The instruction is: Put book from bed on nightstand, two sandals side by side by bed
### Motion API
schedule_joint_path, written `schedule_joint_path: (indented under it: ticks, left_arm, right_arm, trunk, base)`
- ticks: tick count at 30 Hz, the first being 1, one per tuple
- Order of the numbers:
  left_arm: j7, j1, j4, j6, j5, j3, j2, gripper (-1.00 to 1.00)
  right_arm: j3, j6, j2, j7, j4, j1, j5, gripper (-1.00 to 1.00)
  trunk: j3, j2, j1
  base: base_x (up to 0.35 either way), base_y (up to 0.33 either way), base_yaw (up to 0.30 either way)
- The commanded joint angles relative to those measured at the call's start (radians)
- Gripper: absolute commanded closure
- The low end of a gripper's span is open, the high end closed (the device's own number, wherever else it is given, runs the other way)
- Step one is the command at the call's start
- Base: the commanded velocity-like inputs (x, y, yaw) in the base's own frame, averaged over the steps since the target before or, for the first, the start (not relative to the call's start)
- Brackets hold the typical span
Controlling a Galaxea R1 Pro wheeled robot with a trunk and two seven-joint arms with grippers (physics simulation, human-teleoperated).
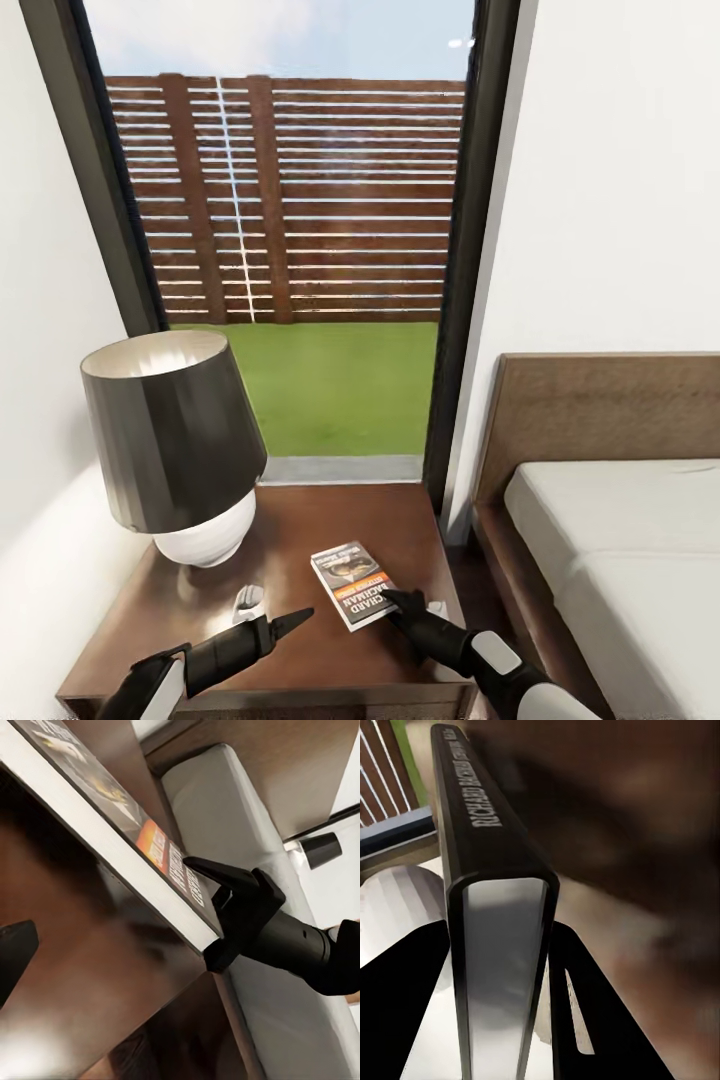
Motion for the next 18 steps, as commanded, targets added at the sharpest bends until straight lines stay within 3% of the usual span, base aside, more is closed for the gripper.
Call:
schedule_joint_path:
  ticks: [1,18]
  left_arm:
    - [-0.002,0.000,0.000,0.010,0.005,0.000,0.000,-1.00]
    - [-0.002,0.000,0.000,0.010,0.005,0.001,0.000,-1.00]
  right_arm:
    - [-0.007,0.001,0.000,-0.001,0.000,0.000,0.016,1.00]
    - [-0.007,0.001,0.000,-0.001,0.000,0.000,0.016,1.00]
  trunk:
    - [-0.004,-0.008,0.004]
    - [-0.007,-0.015,0.008]
  base:
    - [0.000,0.000,0.000]
    - [0.000,0.000,0.000]
